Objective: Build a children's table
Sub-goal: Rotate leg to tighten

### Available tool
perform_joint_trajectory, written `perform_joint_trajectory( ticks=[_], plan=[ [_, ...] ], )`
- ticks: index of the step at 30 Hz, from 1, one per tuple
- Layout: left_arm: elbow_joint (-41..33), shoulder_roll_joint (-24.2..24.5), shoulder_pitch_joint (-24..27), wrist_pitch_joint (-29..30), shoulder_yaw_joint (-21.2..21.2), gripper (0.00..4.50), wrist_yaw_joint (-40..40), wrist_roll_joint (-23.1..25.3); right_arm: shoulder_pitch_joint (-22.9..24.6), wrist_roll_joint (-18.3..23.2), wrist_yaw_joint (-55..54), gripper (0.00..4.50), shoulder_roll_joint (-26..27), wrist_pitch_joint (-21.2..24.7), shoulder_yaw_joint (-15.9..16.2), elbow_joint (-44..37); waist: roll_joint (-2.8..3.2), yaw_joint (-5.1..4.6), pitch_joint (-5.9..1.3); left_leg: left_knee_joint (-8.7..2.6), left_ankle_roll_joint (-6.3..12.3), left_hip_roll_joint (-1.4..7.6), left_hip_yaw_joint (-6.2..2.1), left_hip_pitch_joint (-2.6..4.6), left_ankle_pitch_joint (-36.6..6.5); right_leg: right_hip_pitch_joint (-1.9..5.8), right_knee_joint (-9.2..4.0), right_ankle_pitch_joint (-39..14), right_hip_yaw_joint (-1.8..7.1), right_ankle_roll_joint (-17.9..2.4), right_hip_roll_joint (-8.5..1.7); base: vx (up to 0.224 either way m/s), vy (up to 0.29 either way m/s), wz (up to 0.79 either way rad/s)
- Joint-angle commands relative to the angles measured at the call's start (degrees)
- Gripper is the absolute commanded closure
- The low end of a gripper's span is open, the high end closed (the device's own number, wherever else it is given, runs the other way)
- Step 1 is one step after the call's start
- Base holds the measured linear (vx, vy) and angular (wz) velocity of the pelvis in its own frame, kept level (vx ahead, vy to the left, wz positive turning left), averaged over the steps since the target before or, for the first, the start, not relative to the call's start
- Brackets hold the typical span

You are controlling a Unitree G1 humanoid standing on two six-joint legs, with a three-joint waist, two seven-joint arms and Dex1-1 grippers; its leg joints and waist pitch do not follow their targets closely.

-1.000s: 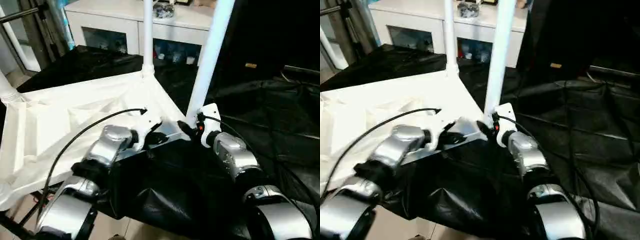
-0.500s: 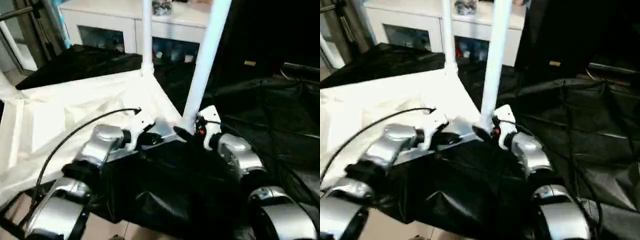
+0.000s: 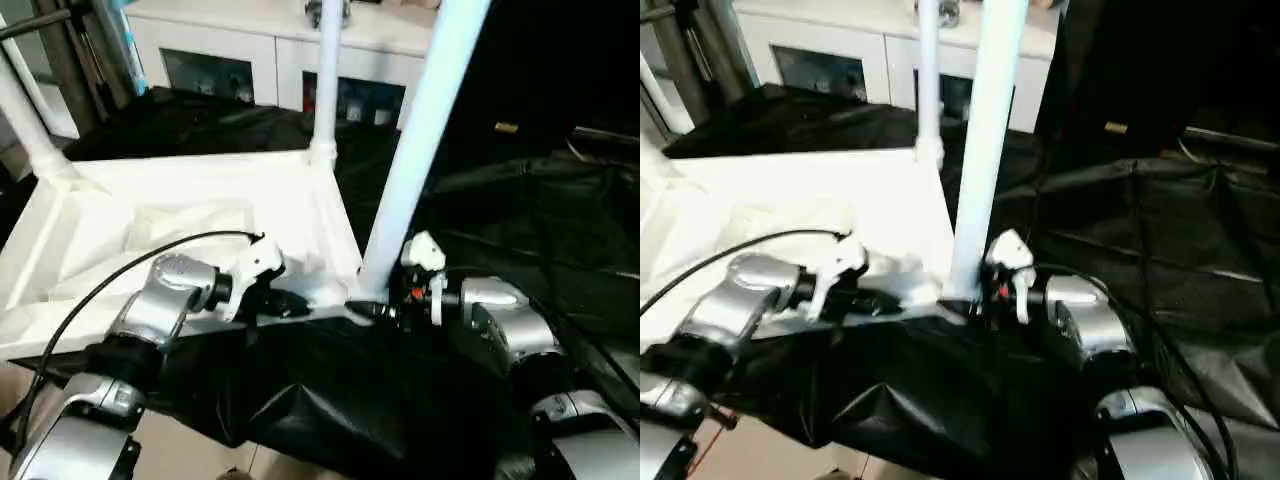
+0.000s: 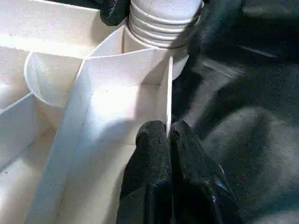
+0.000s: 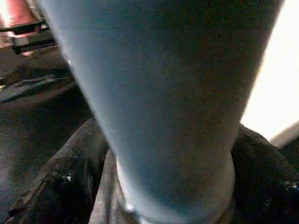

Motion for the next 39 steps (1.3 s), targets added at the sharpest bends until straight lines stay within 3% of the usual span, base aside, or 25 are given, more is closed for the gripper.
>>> perform_joint_trajectory(
  ticks=[1,8,13,16,19,22,27,30,31,32,39],
  plan=[
    [-3.82,-1.12,0.19,-0.12,-0.94,4.5,-4.44,-3.38,1.54,-1.32,2.39,1.25,-0.23,1.97,3.14,-0.27,-0.1,0.11,-3.12,-3.61,2.97,1.55,0.14,0.35,-11.71,2.76,-3.87,-9.82,2.24,-13.84,-2.69,0.0,0.0,0.0],
    [-5.34,-0.58,0.94,0.59,-1.26,4.5,-5.1,-3.32,2.62,-1.24,3.89,1.75,-0.77,3.43,4.05,-2.14,-0.12,0.15,-3.27,-3.44,3.12,1.39,0.15,0.29,-10.37,2.89,-3.62,-7.68,2.2,-14.04,-2.62,0.0,0.0,0.0],
    [-3.96,-1.69,0.61,-0.54,-0.58,4.5,-1.16,-2.14,3.43,-0.63,2.31,1.79,-0.04,4.59,3.38,-2.61,-0.17,0.23,-3.27,-3.4,3.27,1.4,0.19,0.37,-10.32,2.81,-3.62,-7.24,2.2,-14.14,-2.59,0.0,0.0,0.0],
    [-1.11,-4.01,-0.89,-1.19,0.85,4.5,5.36,-0.65,2.56,-0.56,-5.15,1.8,2.3,4.38,0.93,-0.45,-0.21,0.25,-3.06,-3.6,2.45,1.36,0.14,0.45,-12.04,2.66,-4.03,-10.42,2.28,-13.42,-2.73,0.0,0.0,0.0],
    [3.65,-7.03,-3.78,-1.83,2.69,4.5,13.93,0.8,0.19,-1.69,-18.38,1.8,5.55,3.69,-2.22,4.59,-0.36,-0.28,-2.88,-3.89,0.14,1.05,-0.15,0.74,-14.95,2.43,-4.79,-18.15,2.35,-11.34,-3.01,0.0,0.0,0.0],
    [6.23,-9.04,-5.77,-1.29,2.87,4.5,18.36,1.82,-1.47,-1.88,-27.33,1.8,8.06,4.04,-4.24,7.83,-0.35,-0.61,-2.84,-4.02,-0.49,1.01,-0.33,0.75,-15.86,2.26,-5.18,-20.75,2.38,-9.65,-2.98,0.0,0.0,0.0],
    [8.99,-13.25,-8.15,-0.12,2.98,4.5,25.53,3.32,-2.99,-2.15,-37.76,1.8,12.96,4.21,-5.95,10.68,-0.14,-0.5,-3.0,-4.0,-0.2,1.03,-0.28,0.68,-14.98,2.25,-5.05,-18.26,2.4,-9.59,-2.83,0.0,0.0,0.0],
    [9.61,-14.59,-8.53,-0.35,2.85,4.5,26.75,3.62,-3.25,-2.48,-38.59,1.8,14.4,3.01,-5.81,11.49,-0.25,-0.5,-3.08,-3.91,0.12,0.96,-0.21,0.52,-14.24,2.41,-4.9,-15.89,2.39,-10.03,-2.82,0.0,0.0,0.0],
    [9.85,-15.49,-8.58,-1.11,2.49,4.5,26.77,3.43,-3.37,-3.14,-38.53,1.24,15.07,2.01,-5.18,11.99,-0.16,-0.44,-3.13,-3.87,0.48,0.97,-0.19,0.55,-13.92,2.44,-4.8,-14.97,2.38,-10.3,-2.77,0.0,0.0,0.0],
    [9.76,-15.58,-8.47,-1.47,2.26,4.5,26.08,3.23,-3.47,-2.71,-37.66,1.1,15.11,2.14,-5.28,12.01,-0.18,-0.41,-3.14,-3.82,0.77,0.95,-0.14,0.52,-13.76,2.46,-4.78,-14.33,2.38,-10.58,-2.79,0.0,0.0,0.0],
    [7.54,-13.05,-6.86,-2.2,1.16,4.5,18.96,2.18,-3.52,-2.37,-31.53,0.62,12.13,1.63,-4.62,10.69,-0.09,-0.46,-3.1,-3.89,1.35,1.0,-0.21,0.38,-14.16,2.6,-4.79,-14.61,2.37,-10.56,-2.81,0.0,0.0,0.0]
  ],
)
